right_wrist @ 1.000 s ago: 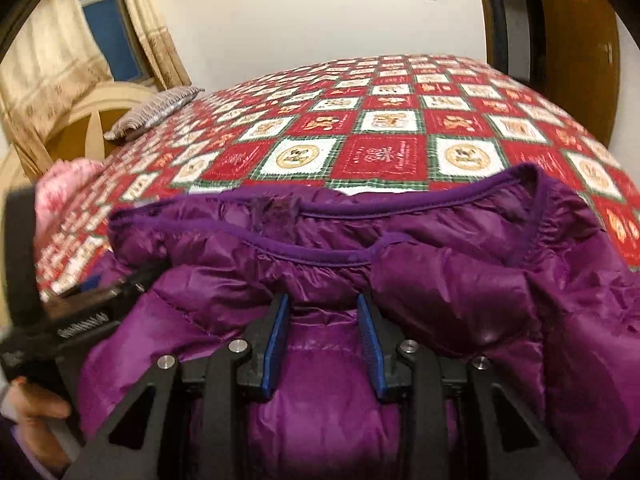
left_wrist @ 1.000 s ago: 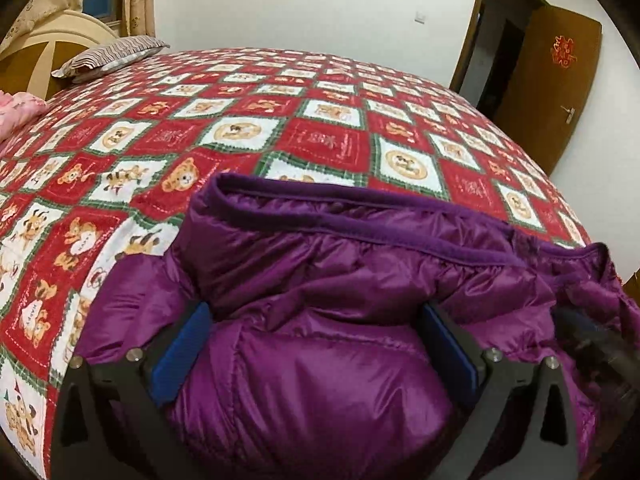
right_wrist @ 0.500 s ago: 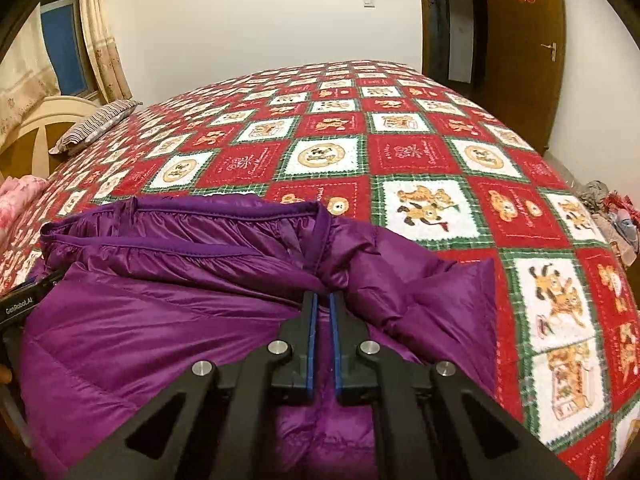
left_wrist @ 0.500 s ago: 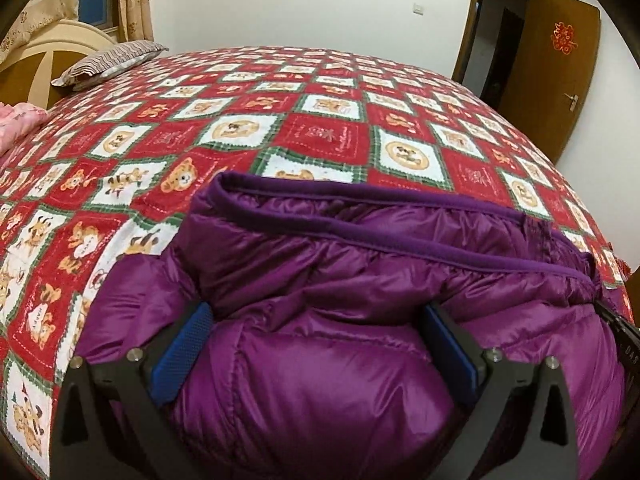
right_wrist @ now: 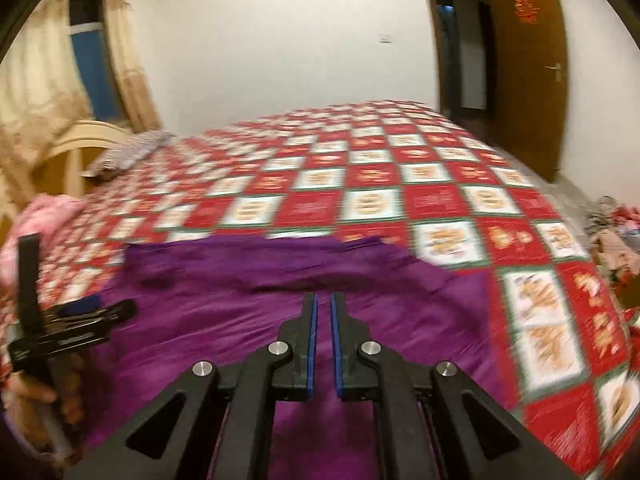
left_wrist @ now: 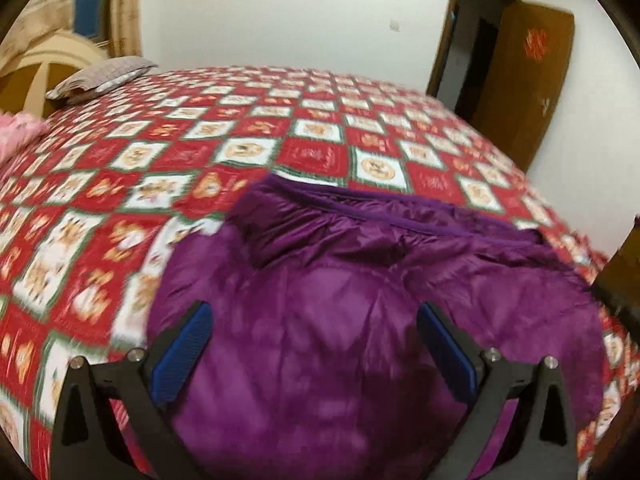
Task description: Fold large clothes
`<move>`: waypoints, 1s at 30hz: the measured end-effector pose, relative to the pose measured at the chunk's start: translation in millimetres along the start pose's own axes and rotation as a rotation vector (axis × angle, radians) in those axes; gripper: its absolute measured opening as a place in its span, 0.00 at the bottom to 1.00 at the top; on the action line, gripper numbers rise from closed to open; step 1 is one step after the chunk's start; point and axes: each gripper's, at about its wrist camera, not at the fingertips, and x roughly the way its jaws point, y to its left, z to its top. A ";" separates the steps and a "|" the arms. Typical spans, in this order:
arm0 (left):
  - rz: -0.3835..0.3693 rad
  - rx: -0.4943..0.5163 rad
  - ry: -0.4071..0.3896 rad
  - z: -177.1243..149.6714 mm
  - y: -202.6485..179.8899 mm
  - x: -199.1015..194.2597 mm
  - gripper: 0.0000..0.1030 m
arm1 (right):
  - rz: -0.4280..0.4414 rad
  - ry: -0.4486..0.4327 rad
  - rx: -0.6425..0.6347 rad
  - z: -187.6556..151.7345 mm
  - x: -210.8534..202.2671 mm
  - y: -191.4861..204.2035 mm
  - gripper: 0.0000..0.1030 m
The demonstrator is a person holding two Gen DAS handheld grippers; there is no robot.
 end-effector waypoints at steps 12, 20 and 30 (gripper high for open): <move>0.064 -0.173 -0.111 -54.1 63.2 -45.5 1.00 | 0.071 0.110 -0.016 -66.4 59.9 79.7 0.04; 0.017 -0.262 -0.091 -79.5 68.4 -31.4 1.00 | 0.134 0.109 0.047 -72.7 69.4 65.3 0.04; 0.001 -0.313 -0.066 -81.8 72.5 -13.5 1.00 | 0.124 0.091 0.036 -73.6 64.0 67.7 0.04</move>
